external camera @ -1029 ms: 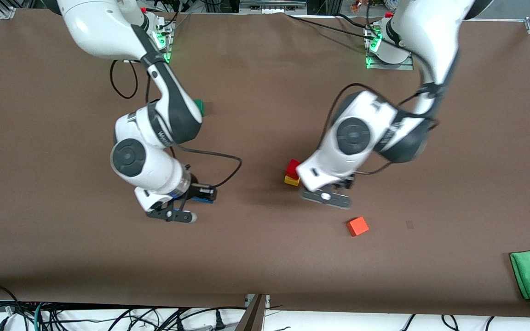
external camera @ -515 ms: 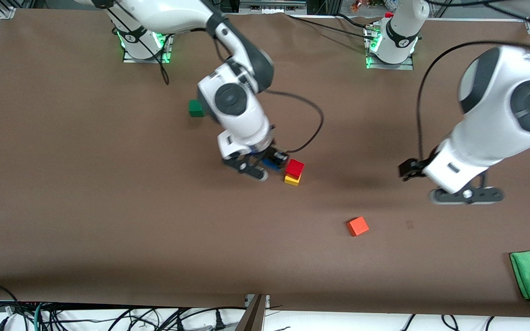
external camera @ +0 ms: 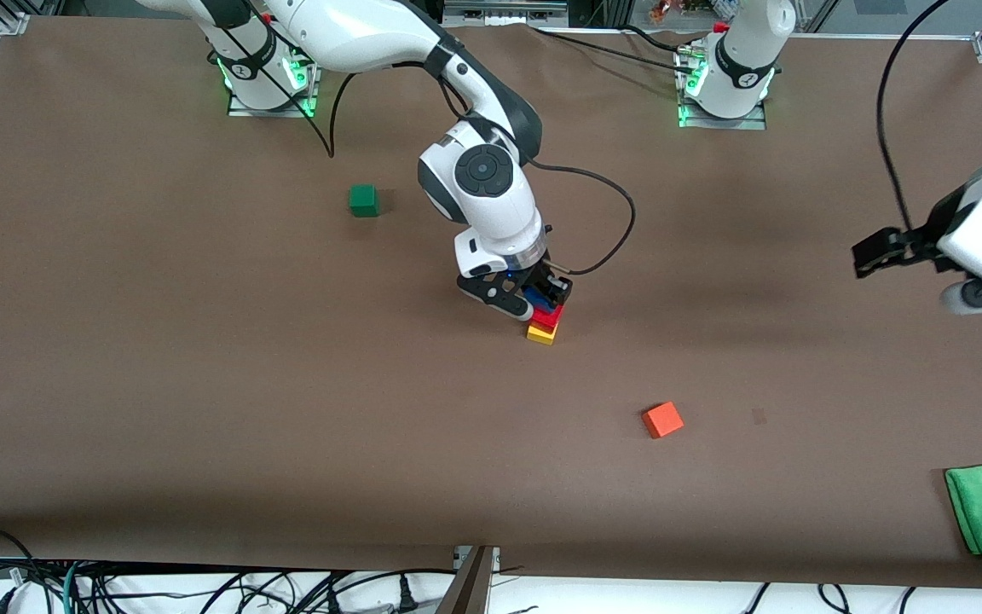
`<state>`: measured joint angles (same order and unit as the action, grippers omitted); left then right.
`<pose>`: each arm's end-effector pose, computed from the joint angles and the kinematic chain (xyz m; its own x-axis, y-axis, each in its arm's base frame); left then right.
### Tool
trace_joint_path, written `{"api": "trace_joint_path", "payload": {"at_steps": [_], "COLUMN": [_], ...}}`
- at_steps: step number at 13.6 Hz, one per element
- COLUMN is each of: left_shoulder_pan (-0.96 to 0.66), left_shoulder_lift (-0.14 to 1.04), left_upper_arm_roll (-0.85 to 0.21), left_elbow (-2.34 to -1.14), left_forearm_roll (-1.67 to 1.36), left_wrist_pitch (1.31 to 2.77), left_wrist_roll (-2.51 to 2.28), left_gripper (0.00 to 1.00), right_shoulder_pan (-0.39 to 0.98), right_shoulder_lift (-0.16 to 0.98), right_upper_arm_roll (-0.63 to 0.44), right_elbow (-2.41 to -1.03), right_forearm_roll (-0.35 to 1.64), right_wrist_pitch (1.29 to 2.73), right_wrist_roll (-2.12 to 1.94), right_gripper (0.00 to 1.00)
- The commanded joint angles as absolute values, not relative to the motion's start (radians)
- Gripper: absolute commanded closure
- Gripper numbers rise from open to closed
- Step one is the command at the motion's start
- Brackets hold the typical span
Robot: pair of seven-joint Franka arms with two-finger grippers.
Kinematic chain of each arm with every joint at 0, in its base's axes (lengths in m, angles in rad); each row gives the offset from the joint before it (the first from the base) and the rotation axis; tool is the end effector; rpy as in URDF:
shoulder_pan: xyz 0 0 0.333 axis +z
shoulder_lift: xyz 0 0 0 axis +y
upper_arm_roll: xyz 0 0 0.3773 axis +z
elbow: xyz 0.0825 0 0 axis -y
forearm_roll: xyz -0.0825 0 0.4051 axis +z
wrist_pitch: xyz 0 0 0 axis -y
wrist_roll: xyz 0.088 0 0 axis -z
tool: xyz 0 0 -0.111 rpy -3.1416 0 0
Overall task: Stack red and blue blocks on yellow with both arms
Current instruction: 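Withdraw the left gripper while the right gripper carries blue over red, then lower the blue cube onto the red cube with the right gripper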
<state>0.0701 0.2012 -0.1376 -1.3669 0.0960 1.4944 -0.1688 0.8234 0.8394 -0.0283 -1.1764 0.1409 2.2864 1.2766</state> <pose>0.6401 -0.0214 0.6539 0.9923 0.1089 -0.0591 0.1041 -0.9914 -0.0796 0.5878 0.6162 0.3406 0.8556 -0.5171 -0.0249 -0.5021 -0.8172 -0.2829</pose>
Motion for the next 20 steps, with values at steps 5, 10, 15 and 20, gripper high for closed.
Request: {"api": "trace_joint_path", "payload": {"at_steps": [5, 10, 15, 20], "left_shoulder_pan": [0.074, 0.074, 0.074, 0.072], "left_shoulder_lift": [0.156, 0.161, 0.167, 0.169], "left_upper_arm_roll": [-0.092, -0.091, -0.091, -0.092], "left_elbow": [-1.454, -1.447, -1.442, -1.434], "left_forearm_roll": [0.014, 0.015, 0.015, 0.017], "left_wrist_pitch": [1.506, 1.506, 1.508, 1.508], "left_wrist_roll": [-0.152, -0.153, -0.153, -0.155], "left_gripper": [0.00, 0.00, 0.00, 0.00], "right_shoulder_pan": [0.825, 0.828, 0.830, 0.831], "right_shoulder_lift": [0.896, 0.910, 0.914, 0.905], "right_upper_arm_roll": [-0.040, -0.040, -0.040, -0.040], "right_elbow": [-1.085, -1.083, -1.085, -1.085], "right_forearm_roll": [0.120, 0.078, 0.064, 0.060], "right_wrist_pitch": [2.315, 2.333, 2.344, 2.332], "right_wrist_roll": [1.293, 1.290, 1.292, 1.290], "right_gripper": [0.75, 0.67, 0.25, 0.01]}}
